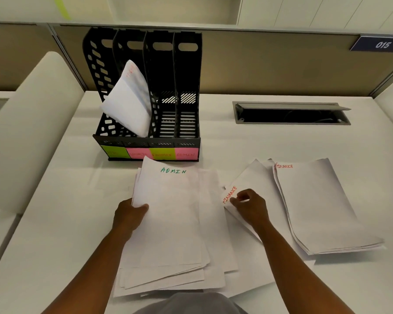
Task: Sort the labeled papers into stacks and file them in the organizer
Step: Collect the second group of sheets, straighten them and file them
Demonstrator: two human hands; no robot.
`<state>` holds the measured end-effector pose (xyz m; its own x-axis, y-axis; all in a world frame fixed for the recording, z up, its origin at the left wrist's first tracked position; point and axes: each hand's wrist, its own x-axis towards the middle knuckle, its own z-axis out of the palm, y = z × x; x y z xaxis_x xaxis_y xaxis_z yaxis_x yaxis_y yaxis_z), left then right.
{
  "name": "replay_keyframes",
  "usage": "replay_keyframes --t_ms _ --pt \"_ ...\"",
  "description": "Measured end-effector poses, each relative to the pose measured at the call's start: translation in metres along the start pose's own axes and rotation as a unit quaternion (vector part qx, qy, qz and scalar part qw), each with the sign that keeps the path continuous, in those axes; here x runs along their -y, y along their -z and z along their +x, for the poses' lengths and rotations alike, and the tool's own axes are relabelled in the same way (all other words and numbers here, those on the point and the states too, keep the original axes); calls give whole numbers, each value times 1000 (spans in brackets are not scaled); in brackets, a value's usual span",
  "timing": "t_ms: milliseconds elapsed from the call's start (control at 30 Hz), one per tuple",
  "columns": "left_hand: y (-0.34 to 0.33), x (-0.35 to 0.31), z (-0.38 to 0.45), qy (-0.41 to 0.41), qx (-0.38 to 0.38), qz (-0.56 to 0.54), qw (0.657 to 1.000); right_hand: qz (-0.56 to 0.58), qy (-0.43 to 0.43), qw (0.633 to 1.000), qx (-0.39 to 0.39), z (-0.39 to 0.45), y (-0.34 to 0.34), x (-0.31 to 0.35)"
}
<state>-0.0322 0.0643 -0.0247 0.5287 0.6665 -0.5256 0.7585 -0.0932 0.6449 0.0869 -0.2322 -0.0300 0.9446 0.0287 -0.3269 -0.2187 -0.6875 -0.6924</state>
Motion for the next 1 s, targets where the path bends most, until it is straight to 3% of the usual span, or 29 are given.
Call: replay_keyframes --t_ms 133,267,367,433,533,567,633,767,867,933,1000 --pt "-9 -7 -14 -19 75 -44 996 143 -31 985 88 -11 -1 13" --pt "-17 -11 -25 -33 190 -84 978 231 3 959 164 -23 -6 28" --pt "-20 -12 -25 -55 237 -119 963 255 -9 952 169 -20 -11 19" --pt "-21 -7 -20 -73 159 -135 975 215 -18 965 148 -17 -11 14" --pt "-11 11 -5 -19 -110 -73 991 158 -30 980 113 -14 -6 7" --pt "-6 18 -1 7 -158 -45 986 154 -36 982 108 -14 -5 4" --pt "0 27 8 44 -140 -44 988 149 -47 982 104 -14 -7 -1" --pt "-5 16 13 85 10 -127 988 155 -71 982 88 -19 -14 -6" --pt "-8 9 7 67 67 -28 995 155 -76 981 91 -20 -15 -5" --pt "-12 12 7 35 55 90 994 153 -80 981 93 -20 -14 -5" --pt "-12 9 1 2 34 78 996 147 -85 981 90 -19 -15 -6"
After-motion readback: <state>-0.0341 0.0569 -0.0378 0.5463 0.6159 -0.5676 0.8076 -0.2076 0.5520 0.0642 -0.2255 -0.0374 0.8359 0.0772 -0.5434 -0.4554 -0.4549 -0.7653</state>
